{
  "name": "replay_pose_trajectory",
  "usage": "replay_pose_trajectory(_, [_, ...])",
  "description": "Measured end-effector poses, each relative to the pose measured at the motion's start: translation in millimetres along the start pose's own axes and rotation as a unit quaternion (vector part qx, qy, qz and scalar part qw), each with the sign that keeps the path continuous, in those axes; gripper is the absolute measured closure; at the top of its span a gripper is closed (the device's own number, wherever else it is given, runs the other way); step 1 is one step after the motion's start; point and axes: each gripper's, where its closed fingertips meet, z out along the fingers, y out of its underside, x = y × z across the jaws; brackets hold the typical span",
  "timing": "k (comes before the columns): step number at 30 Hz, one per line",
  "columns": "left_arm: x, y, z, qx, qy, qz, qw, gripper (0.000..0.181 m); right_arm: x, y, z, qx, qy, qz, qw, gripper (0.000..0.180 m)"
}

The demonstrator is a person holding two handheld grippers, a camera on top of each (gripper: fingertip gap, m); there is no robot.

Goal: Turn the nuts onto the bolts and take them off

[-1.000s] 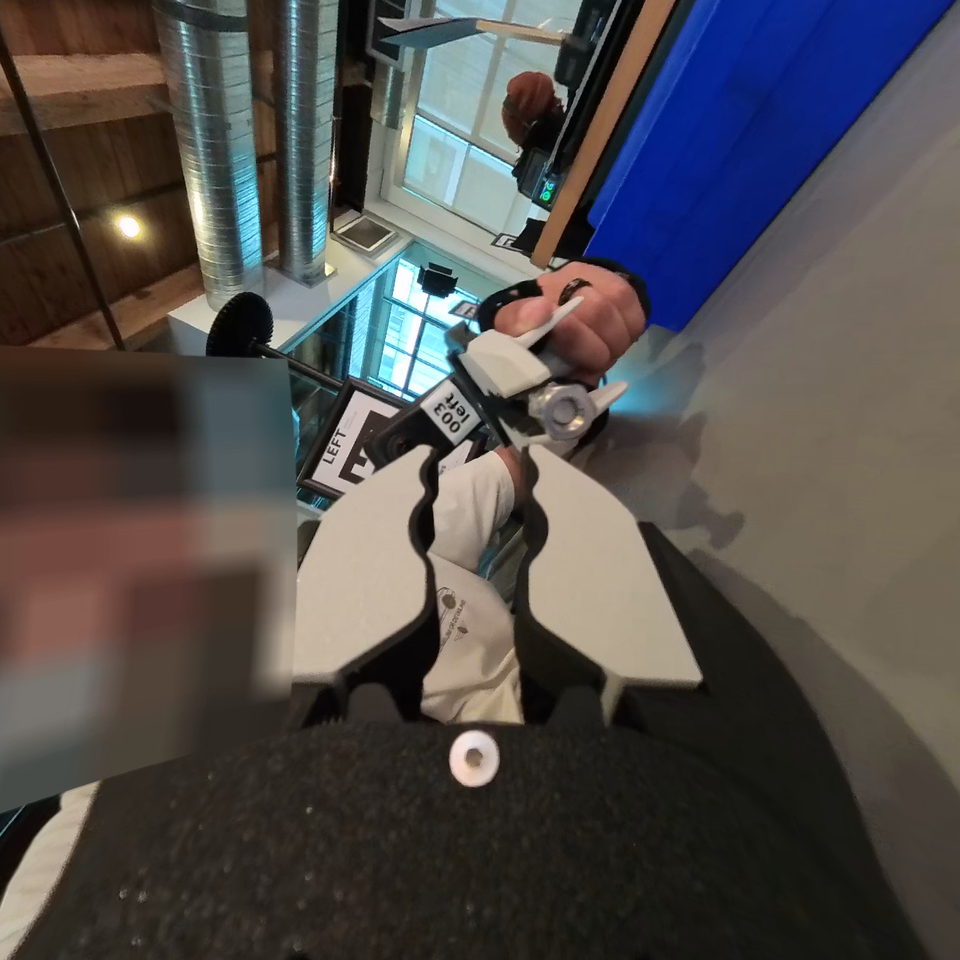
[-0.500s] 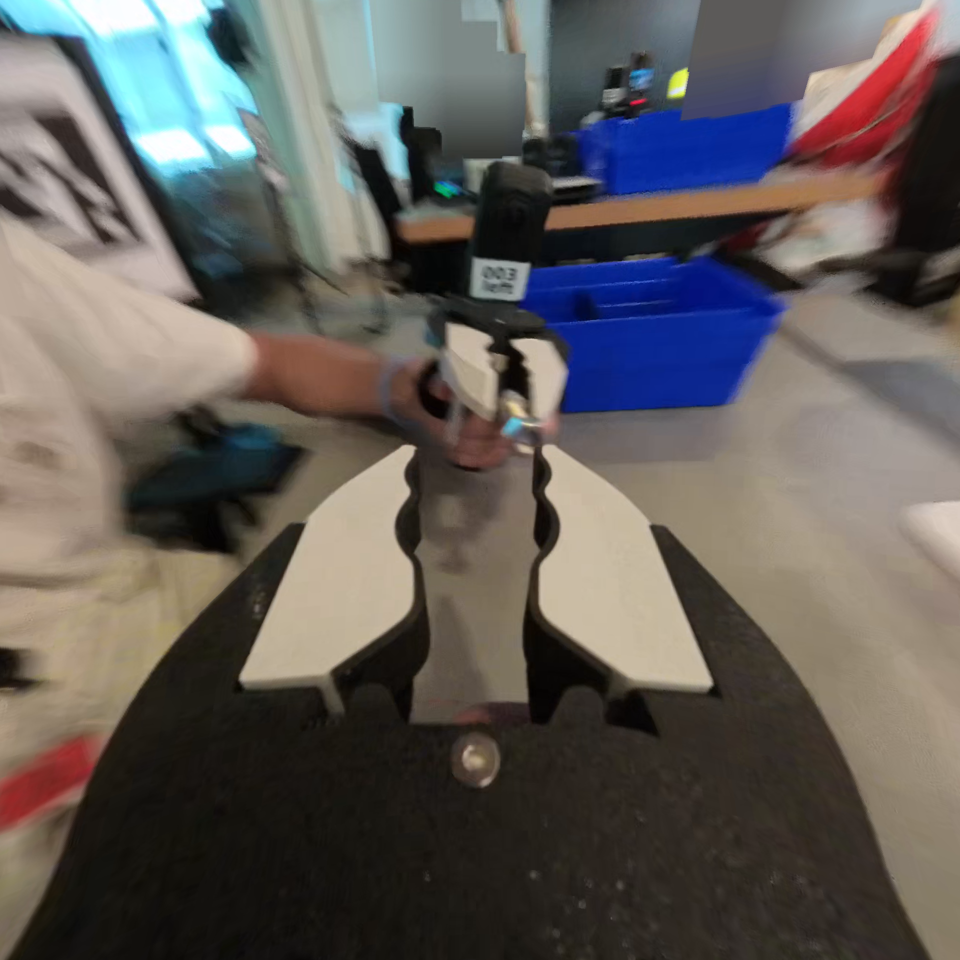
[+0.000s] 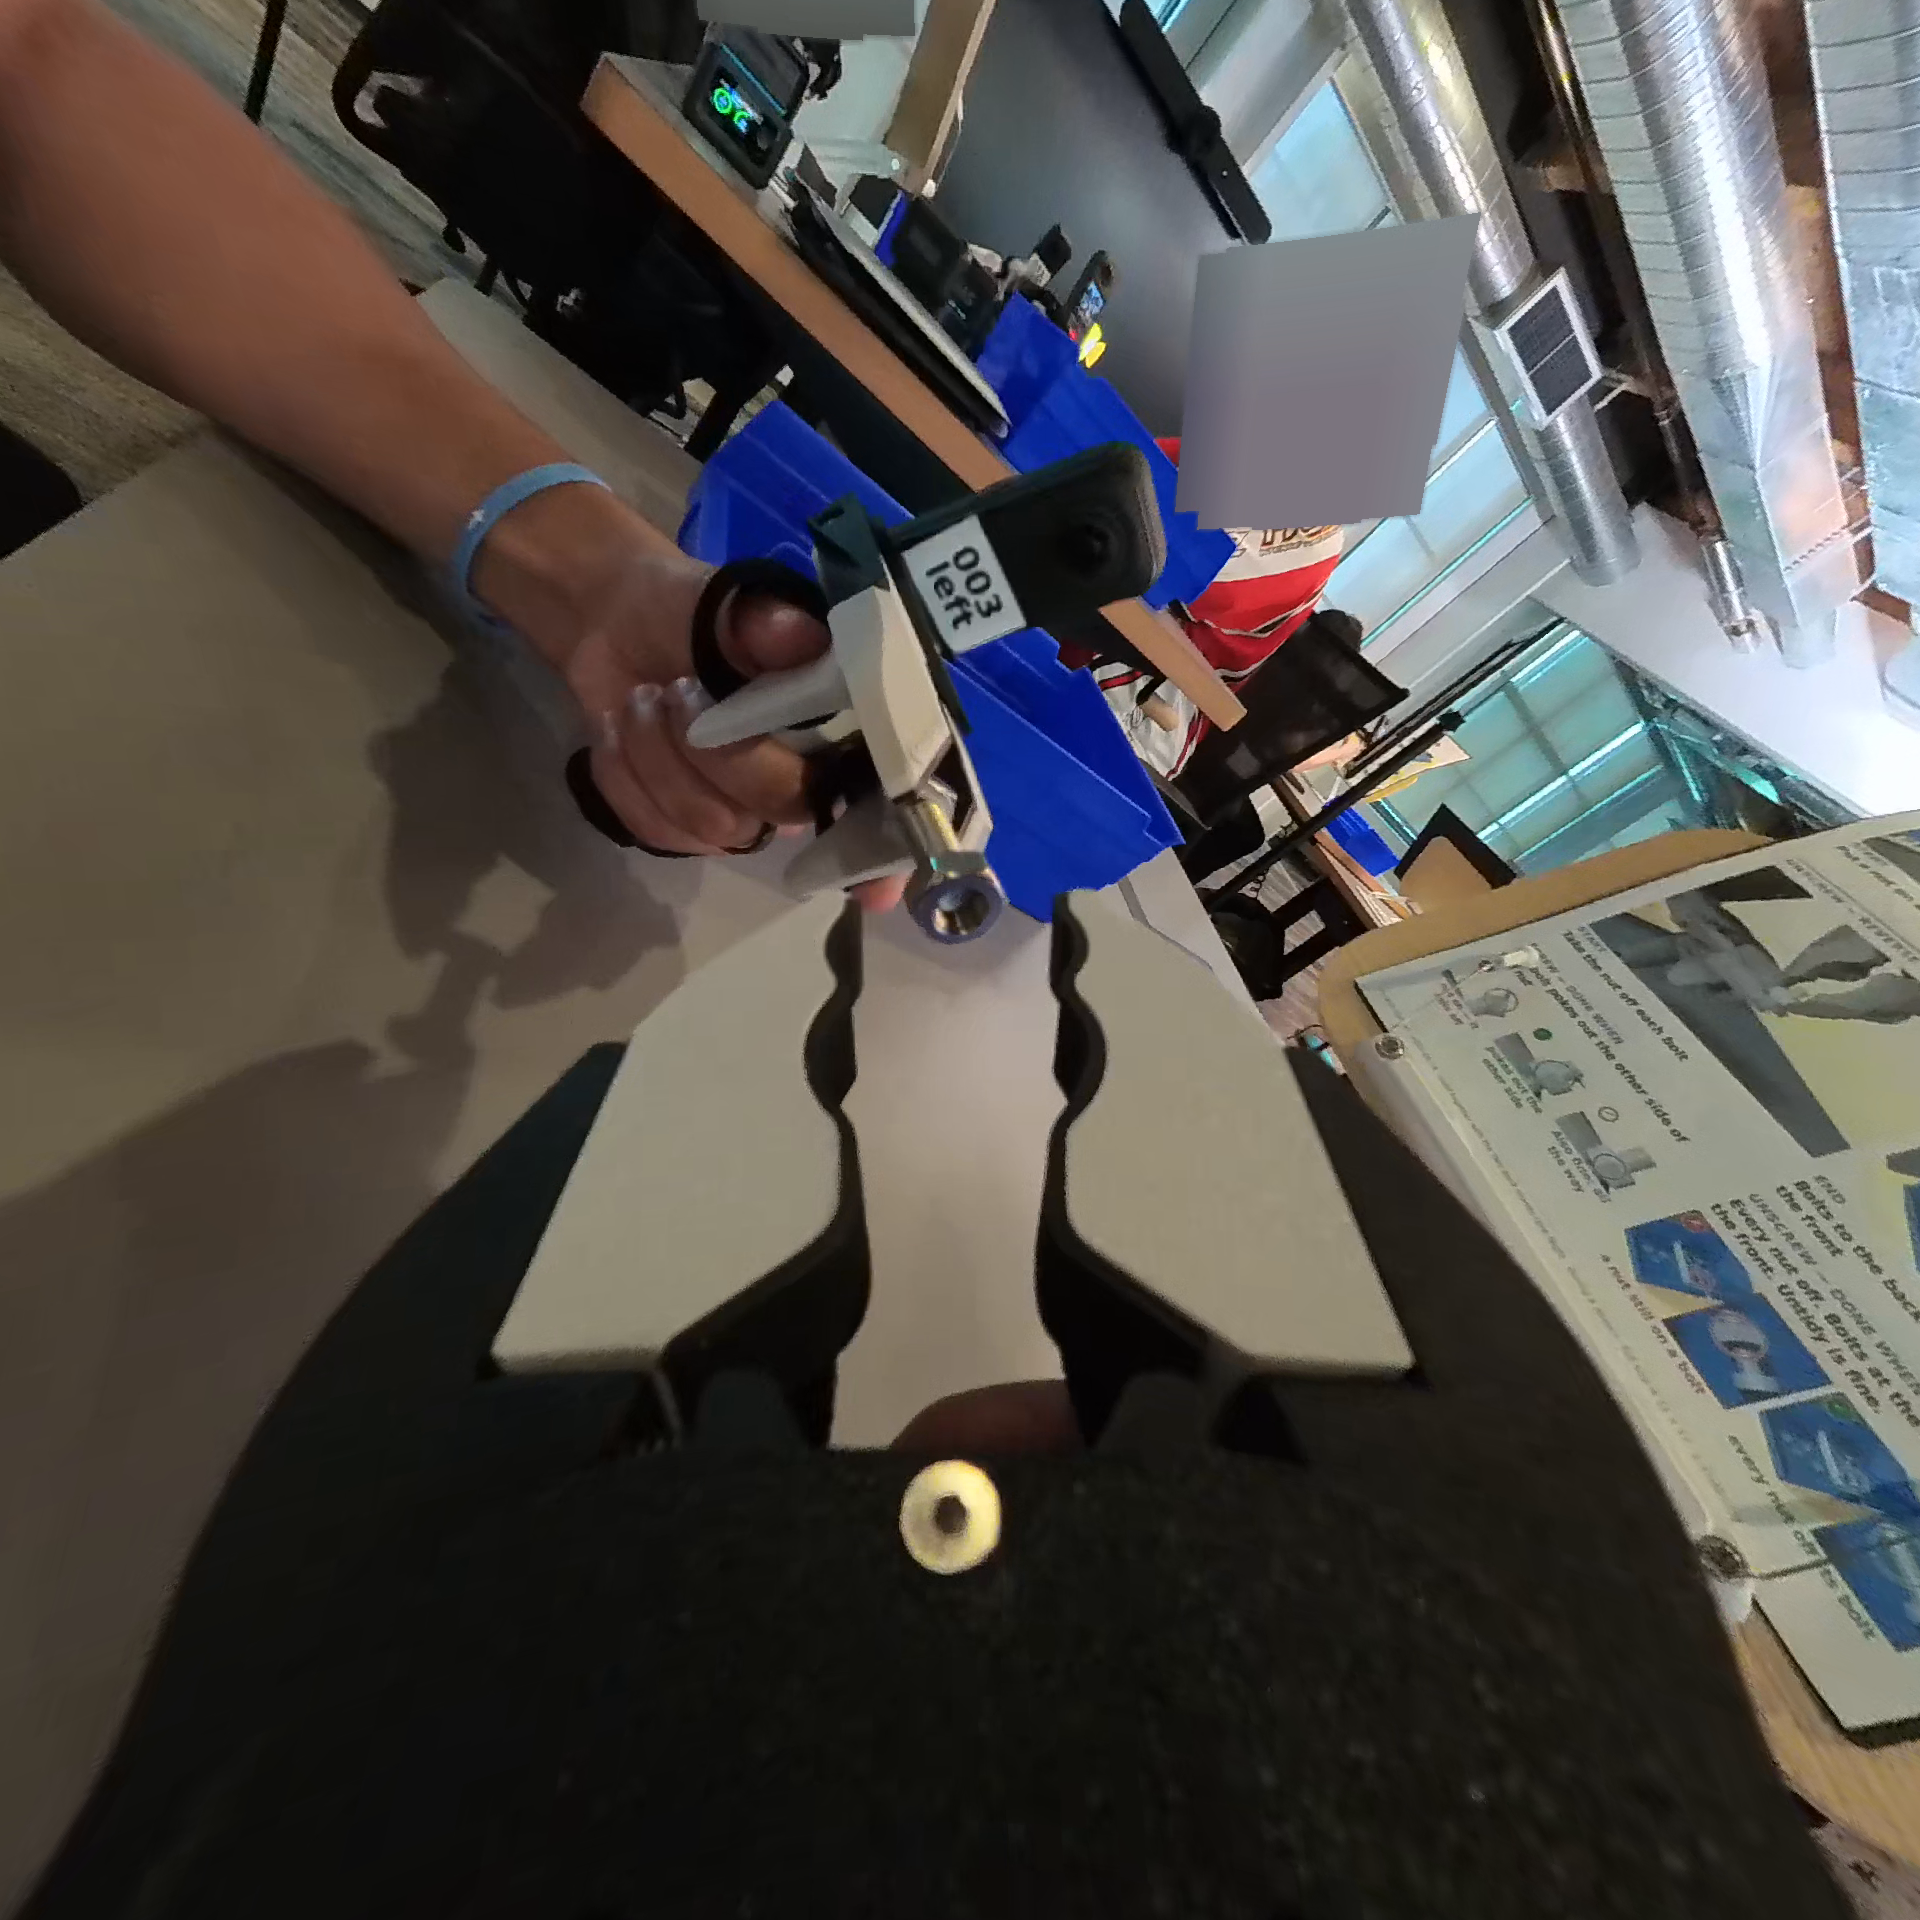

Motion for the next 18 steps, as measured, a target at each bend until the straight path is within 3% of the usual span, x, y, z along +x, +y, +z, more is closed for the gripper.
replay_pose_trajectory(11, [4.9, 7.4, 3.8, -0.020, 0.018, -0.005, 1.000, 0.164, -8.9, 2.1, 3.0, 0.005, -0.036, 0.029, 0.999, 0.161])
replay_pose_trajectory(15, [-0.8, 8.9, 2.1, -0.036, -0.032, 0.070, 0.996, 0.164, -7.7, 6.8, 6.0, 0.006, -0.102, 0.213, 0.972, 0.161])
replay_pose_trajectory(18, [-7.9, 6.1, -3.8, -0.050, -0.078, 0.130, 0.987, 0.164, -6.4, 11.4, 12.7, 0.006, -0.174, 0.428, 0.887, 0.161])
